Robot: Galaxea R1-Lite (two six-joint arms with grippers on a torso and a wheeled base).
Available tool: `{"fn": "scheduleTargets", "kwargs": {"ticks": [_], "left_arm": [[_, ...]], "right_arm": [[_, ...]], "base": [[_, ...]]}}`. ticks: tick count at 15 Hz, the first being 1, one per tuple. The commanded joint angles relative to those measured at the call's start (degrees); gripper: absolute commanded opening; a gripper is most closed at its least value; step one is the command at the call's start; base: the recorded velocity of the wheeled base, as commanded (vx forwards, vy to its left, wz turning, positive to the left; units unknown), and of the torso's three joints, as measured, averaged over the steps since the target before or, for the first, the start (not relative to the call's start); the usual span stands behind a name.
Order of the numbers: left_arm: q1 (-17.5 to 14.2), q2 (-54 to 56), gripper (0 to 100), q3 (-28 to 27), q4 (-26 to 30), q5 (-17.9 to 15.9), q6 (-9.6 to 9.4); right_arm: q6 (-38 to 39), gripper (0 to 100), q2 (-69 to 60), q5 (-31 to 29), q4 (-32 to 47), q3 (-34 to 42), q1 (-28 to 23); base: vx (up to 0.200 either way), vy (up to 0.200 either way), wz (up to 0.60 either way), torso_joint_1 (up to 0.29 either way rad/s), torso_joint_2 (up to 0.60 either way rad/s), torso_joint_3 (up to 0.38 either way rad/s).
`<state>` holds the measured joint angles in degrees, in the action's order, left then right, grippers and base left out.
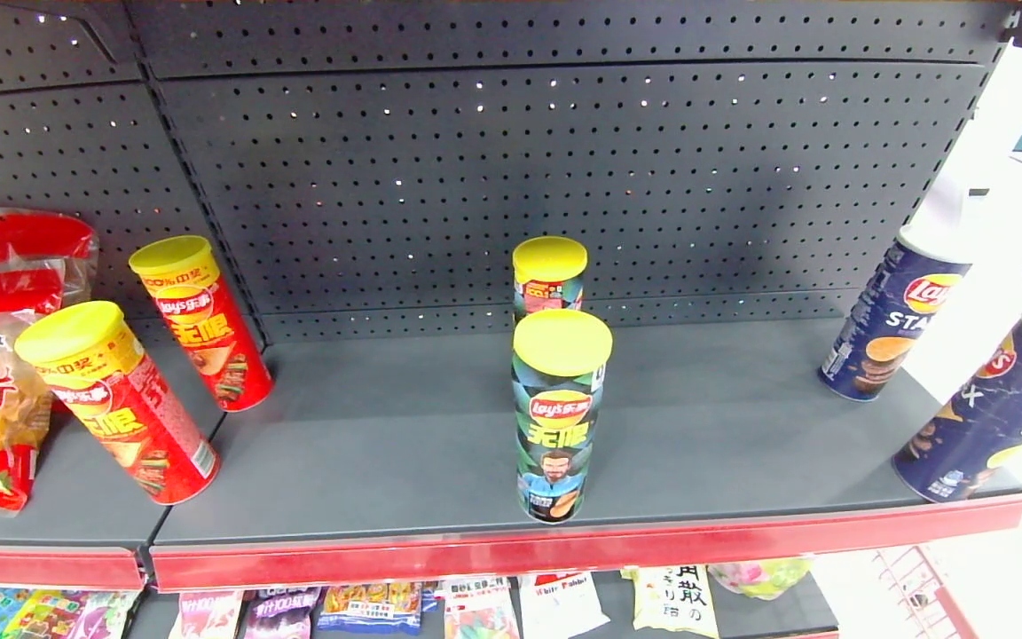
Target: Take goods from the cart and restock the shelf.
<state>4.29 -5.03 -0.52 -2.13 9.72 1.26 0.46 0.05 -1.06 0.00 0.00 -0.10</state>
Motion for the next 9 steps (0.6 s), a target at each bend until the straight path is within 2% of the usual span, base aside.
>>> {"fn": "scheduleTargets", "kwargs": {"ticks": [1, 2, 3, 5, 7, 8, 9], "left_arm": [[0.02, -0.24, 100, 0.35, -0.42, -5.32, -2.22], [0.02, -0.24, 100, 0.26, -0.15, -5.15, -2.49], [-0.25, -0.33, 100, -0.18, 1.17, -3.04, -2.13], [-6.4, 1.78, 100, -0.18, 1.34, -1.19, -3.1], [-6.22, 1.78, 100, -0.18, 1.17, 2.94, -3.1], [-5.7, 2.75, 100, -0.18, 1.25, 1.62, -4.16], [-4.47, 5.03, 100, -0.18, 1.25, -3.65, -6.97]], "right_arm": [[-0.02, 100, 0.04, -0.08, 0.0, 0.0, 0.01], [-0.11, 100, -0.05, 0.01, 0.0, 0.0, 0.01], [-0.11, 100, 0.04, 0.01, 0.0, 0.0, 0.01], [-0.11, 100, 0.04, 0.01, 0.0, 0.0, 0.01], [-0.11, 100, 0.04, 0.01, 0.0, 0.0, 0.01], [-0.2, 100, 0.04, 0.01, 0.0, 0.0, 0.01], [-0.11, 100, 0.04, 0.01, 0.0, 0.0, 0.01]], "base": [[0.0, 0.0, 0.0, 0.0, 0.0, 0.0], [0.0, 0.0, 0.0, 0.0, 0.0, 0.0], [0.0, 0.0, 0.0, 0.0, 0.0, 0.0], [0.0, 0.0, 0.0, 0.0, 0.0, 0.0], [0.0, 0.0, 0.0, 0.0, 0.0, 0.0], [0.0, 0.0, 0.0, 0.0, 0.0, 0.0], [0.0, 0.0, 0.0, 0.0, 0.0, 0.0]]}}
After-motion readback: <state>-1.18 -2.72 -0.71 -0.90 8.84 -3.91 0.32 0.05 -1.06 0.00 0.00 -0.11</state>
